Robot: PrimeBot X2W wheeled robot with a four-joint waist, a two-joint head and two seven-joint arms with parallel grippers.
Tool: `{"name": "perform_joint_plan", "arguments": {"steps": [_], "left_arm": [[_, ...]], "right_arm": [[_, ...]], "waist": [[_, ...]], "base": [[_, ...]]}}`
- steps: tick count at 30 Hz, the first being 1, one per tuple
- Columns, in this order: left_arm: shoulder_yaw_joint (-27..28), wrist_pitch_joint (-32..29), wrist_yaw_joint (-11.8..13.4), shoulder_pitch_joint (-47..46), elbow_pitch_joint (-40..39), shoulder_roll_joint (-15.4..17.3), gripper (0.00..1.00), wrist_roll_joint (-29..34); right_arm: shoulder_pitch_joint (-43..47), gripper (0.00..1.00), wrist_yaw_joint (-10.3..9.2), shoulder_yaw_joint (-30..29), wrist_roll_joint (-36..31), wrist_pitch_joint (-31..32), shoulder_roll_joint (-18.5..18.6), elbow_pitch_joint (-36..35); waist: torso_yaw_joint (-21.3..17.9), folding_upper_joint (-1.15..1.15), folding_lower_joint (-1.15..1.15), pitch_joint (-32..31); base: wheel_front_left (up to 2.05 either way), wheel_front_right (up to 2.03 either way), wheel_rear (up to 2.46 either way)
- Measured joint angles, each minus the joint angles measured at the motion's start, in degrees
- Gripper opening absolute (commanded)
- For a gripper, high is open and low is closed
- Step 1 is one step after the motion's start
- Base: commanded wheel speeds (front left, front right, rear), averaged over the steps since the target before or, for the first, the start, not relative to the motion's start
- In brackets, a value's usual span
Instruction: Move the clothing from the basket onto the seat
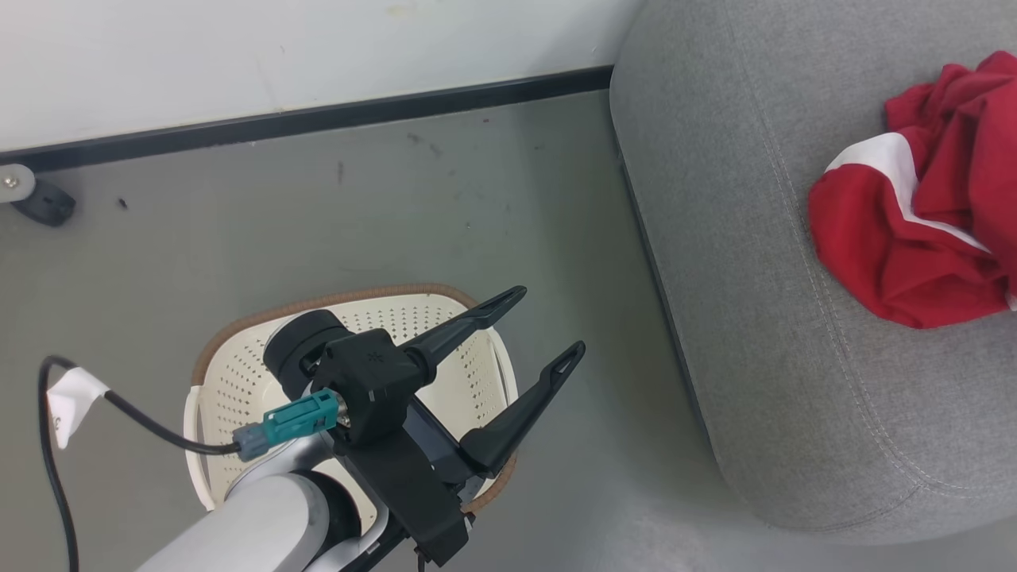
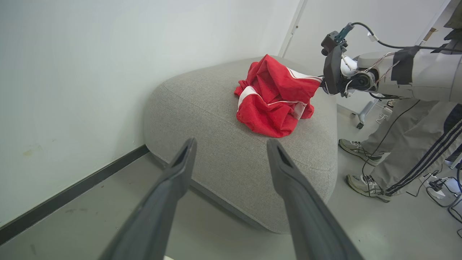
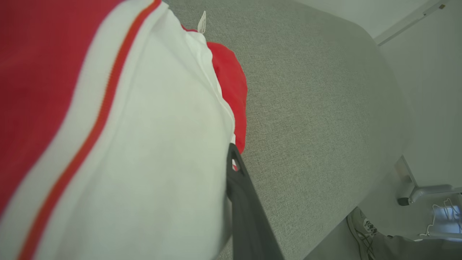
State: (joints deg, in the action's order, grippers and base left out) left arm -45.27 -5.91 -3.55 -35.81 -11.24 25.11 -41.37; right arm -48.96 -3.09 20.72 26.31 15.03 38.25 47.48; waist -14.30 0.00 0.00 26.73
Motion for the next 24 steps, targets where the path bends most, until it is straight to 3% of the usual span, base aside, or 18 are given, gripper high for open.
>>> {"name": "perform_joint_plan", "arguments": {"steps": [1,2,3,4,5,24], "left_arm": [[0.0,0.0,0.0,0.0,0.2,0.0,1.00,0.0],[0.0,0.0,0.0,0.0,0.3,0.0,1.00,-0.1],[0.0,0.2,0.0,0.0,0.5,0.0,1.00,-0.2],[0.1,0.5,0.0,0.0,0.7,-0.1,1.00,-0.3],[0.1,0.5,0.0,0.0,0.8,-0.1,1.00,-0.4],[1.4,4.2,0.3,6.3,3.9,0.6,1.00,-1.9]], "right_arm": [[0.0,0.09,0.00,0.1,0.0,0.4,-0.1,0.3],[0.0,0.26,0.01,0.2,0.0,0.7,-0.2,0.5],[-0.1,0.49,0.08,0.3,0.0,0.9,-0.3,0.7],[-0.1,0.85,0.20,0.4,0.0,1.1,-0.3,0.7],[-0.3,1.00,0.60,0.5,0.0,1.2,-0.5,0.7],[0.8,1.00,2.35,4.3,0.1,12.9,-2.9,1.6]], "waist": [[0.0,0.00,0.00,-0.2],[0.0,0.00,0.00,-0.4],[0.0,0.00,0.00,-0.7],[0.0,0.00,0.00,-1.0],[0.0,0.00,-0.01,-1.2],[-3.2,0.00,-0.01,-8.9]], "base": [[0.00,0.00,0.00],[0.00,0.00,0.00],[0.00,0.00,0.00],[0.00,0.00,0.00],[0.00,0.00,0.00],[0.00,0.00,0.00]]}}
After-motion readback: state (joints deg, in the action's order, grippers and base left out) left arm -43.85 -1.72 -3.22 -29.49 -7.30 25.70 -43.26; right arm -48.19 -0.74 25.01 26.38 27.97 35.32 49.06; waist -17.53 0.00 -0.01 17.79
